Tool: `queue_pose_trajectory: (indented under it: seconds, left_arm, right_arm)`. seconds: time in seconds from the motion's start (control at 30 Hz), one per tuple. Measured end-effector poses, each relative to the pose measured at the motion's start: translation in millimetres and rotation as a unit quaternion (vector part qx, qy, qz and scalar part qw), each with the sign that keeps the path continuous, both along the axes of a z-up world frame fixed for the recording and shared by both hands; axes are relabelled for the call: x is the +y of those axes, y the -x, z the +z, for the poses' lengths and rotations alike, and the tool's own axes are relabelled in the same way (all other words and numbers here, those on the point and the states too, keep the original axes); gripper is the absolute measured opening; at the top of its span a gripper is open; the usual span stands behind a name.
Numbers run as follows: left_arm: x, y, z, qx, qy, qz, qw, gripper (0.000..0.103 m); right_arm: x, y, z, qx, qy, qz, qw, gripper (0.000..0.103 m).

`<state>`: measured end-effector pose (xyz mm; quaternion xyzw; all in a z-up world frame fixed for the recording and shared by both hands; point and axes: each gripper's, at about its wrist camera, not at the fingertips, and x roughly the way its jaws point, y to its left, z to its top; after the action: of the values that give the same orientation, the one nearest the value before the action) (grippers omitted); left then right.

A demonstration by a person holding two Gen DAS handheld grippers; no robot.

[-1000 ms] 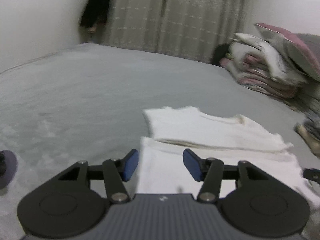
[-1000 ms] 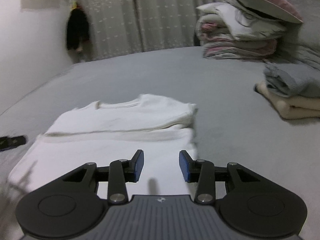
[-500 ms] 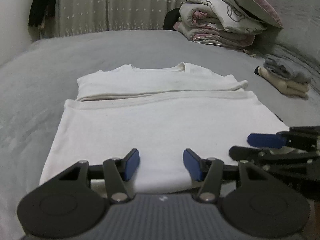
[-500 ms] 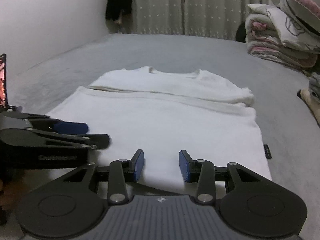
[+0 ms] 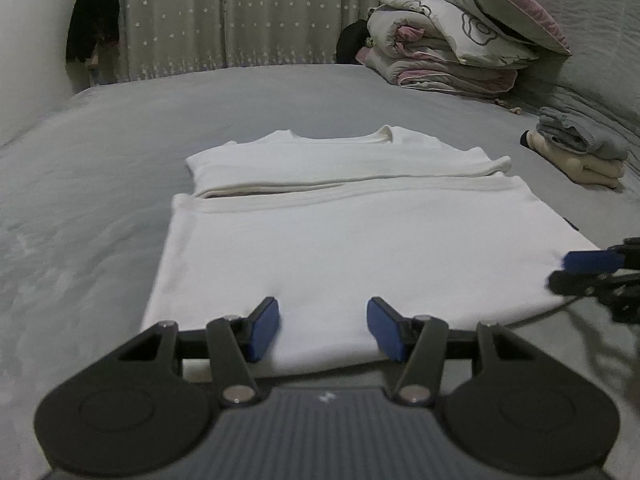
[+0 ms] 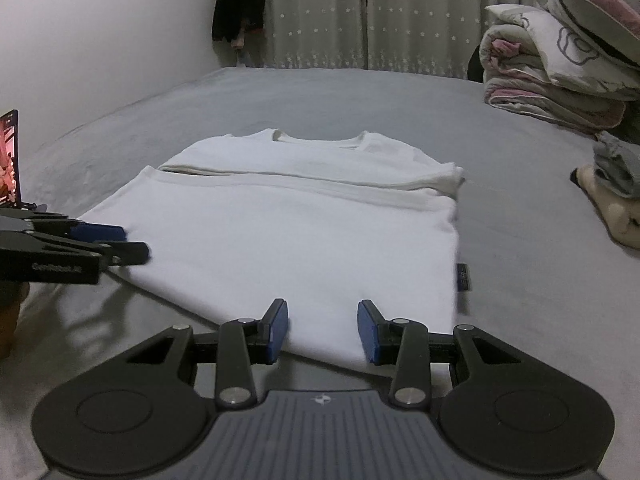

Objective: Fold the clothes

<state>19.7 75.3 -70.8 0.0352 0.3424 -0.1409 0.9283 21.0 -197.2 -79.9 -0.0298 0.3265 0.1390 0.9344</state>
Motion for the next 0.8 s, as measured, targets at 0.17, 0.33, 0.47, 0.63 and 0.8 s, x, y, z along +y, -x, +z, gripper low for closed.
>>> queue_pose_trajectory:
  seconds: [0.17, 0.33, 0.47, 0.63, 0.8]
  left_arm:
    - [33, -1, 3, 0.009, 0.027, 0.03, 0.9991, 0.052]
    - [62, -1, 8, 0.019, 0.061, 0.042, 0.9971, 0.052]
    - [75, 2, 10, 0.027, 0.091, 0.042, 0.9946, 0.052]
    - [86, 4, 17, 0.036, 0.115, 0.061, 0.9909, 0.059]
    - [107, -1, 13, 0.103, 0.194, 0.089, 0.9716, 0.059]
  right_arm:
    - [-20, 6, 5, 0.009, -0.011, -0.01, 1.0, 0.038]
    - [-50, 11, 11, 0.023, -0.052, -0.033, 0.998, 0.039]
    - [-76, 12, 10, 0.04, -0.068, -0.069, 0.995, 0.04]
    - [-103, 11, 9, 0.066, -0.137, -0.088, 0.984, 0.04]
    - [-115, 8, 9, 0.119, -0.222, -0.091, 0.964, 0.041]
